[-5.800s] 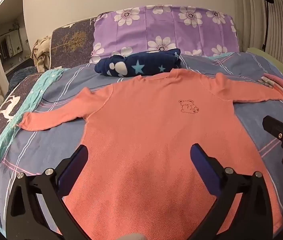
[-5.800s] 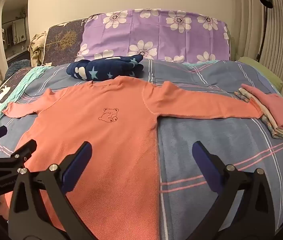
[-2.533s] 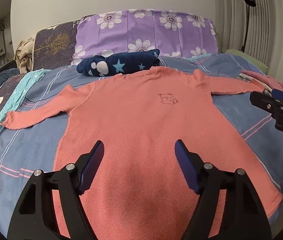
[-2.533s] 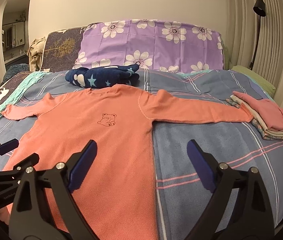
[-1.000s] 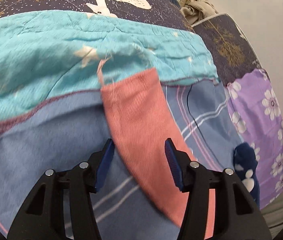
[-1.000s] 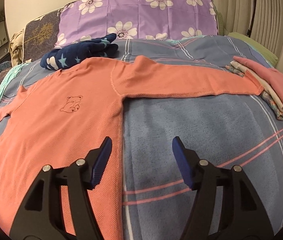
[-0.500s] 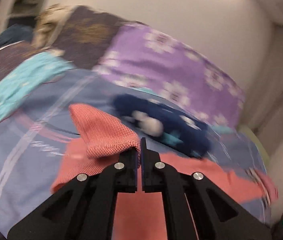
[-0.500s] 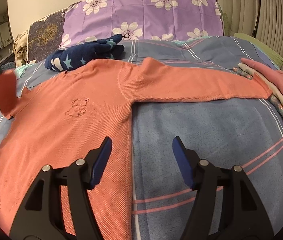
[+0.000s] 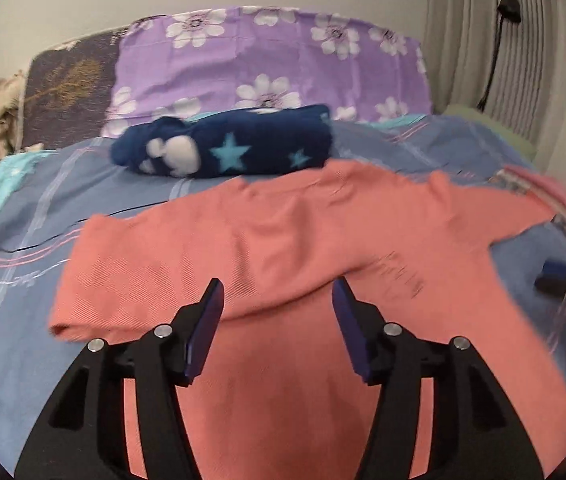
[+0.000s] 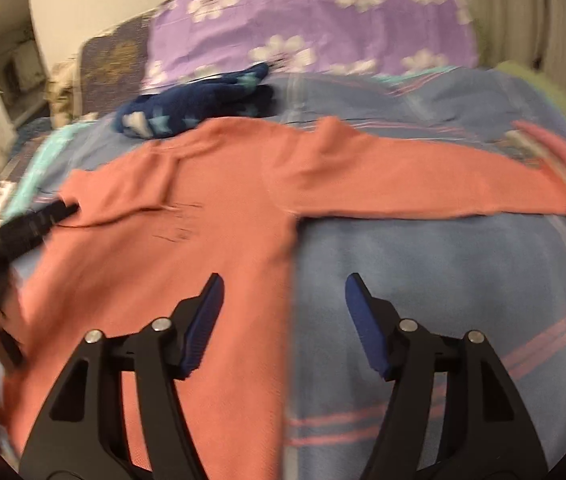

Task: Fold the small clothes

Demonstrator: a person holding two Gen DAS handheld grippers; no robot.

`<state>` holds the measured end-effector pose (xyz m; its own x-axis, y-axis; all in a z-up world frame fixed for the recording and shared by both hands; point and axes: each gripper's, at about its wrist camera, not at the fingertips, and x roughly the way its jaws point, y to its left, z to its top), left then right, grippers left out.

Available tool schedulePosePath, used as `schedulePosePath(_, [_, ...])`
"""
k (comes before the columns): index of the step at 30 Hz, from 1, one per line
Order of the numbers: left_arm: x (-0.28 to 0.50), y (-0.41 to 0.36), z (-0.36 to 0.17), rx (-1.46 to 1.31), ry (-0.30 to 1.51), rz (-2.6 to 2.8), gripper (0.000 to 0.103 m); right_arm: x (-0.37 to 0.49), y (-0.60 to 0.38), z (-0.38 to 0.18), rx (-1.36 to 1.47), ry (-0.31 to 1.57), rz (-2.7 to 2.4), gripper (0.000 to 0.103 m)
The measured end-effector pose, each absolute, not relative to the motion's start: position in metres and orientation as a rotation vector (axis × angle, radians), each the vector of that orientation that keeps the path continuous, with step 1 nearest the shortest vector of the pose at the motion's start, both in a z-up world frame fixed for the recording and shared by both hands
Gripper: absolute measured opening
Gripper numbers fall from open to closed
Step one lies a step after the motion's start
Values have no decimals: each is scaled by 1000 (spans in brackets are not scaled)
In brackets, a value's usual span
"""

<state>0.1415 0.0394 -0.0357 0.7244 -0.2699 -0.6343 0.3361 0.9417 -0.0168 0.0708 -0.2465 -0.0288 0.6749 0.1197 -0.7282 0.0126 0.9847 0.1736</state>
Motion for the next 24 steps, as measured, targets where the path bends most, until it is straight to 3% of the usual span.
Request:
schedulePosePath(3, [132, 66, -46, 180, 711, -217, 61, 107, -231, -30, 258, 870, 243, 50])
schedulePosePath(5, [135, 83, -51, 192, 733, -142, 61, 140, -214, -31, 285, 904, 335, 49])
schedulePosePath(10, [168, 122, -66, 174, 833, 140, 62, 210, -169, -45, 306, 990, 406, 50])
schedulePosePath(15, [191, 152, -73, 43, 886, 193, 63, 258, -138, -80, 352, 1087, 388, 59])
schedulePosePath(17, [195, 157, -73, 12, 877, 202, 63, 262, -129, -78, 315, 1051, 365, 38])
schedulePosePath(18, [195, 158, -72, 4, 874, 205, 63, 261, -125, -73, 278, 1036, 353, 4])
schedulePosePath(24, [198, 162, -79, -54, 873, 201, 65, 224, -167, -11, 306, 826, 331, 5])
